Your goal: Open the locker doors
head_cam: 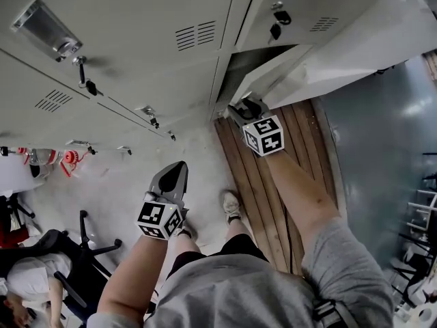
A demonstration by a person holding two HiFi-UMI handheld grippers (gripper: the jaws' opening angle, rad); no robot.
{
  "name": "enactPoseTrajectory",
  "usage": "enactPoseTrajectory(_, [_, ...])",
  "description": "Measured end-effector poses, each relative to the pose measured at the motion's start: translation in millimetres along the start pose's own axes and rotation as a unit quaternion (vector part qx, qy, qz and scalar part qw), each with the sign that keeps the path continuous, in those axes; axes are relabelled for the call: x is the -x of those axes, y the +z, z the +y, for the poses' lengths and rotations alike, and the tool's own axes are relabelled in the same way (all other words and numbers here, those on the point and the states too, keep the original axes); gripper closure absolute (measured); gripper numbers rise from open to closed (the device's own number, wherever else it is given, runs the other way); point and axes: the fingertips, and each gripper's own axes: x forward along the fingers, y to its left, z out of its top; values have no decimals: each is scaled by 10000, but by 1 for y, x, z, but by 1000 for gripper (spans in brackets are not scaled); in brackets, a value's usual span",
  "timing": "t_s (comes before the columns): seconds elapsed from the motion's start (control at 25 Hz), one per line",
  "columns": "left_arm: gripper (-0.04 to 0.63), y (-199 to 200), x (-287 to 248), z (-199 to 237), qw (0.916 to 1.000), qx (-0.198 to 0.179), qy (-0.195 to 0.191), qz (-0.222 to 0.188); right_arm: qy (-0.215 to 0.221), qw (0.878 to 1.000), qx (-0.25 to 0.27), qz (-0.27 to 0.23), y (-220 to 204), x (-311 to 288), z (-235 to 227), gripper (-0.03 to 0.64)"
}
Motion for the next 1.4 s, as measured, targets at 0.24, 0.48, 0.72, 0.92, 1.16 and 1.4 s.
enactPoseTrajectory(0.24, [591,0,-11,-18,9998,-107,-118,107,-329,9989,-336,-59,-51,85,-24,436])
enactPoseTrajectory(0.48, [591,-2,-29,-43,9990,-242,-290,230,-1056,9911,-802,74,-94,151,-89,457])
enactPoseTrajectory(0.72, [591,1,-47,-66,9979,-332,-460,303,-2119,9688,-1273,177,-117,198,-180,522])
enactPoseTrajectory(0.92, [592,3,-55,-78,9974,-381,-522,328,-2434,9624,-1101,502,-120,211,-241,512])
enactPoseTrajectory(1.16, [591,2,-57,-82,9973,-354,-545,353,-2573,9568,-1197,641,-119,213,-260,497])
enactPoseTrajectory(1.4, [591,6,-53,-75,9980,-285,-479,298,-2818,9225,-2580,547,-162,223,-207,423])
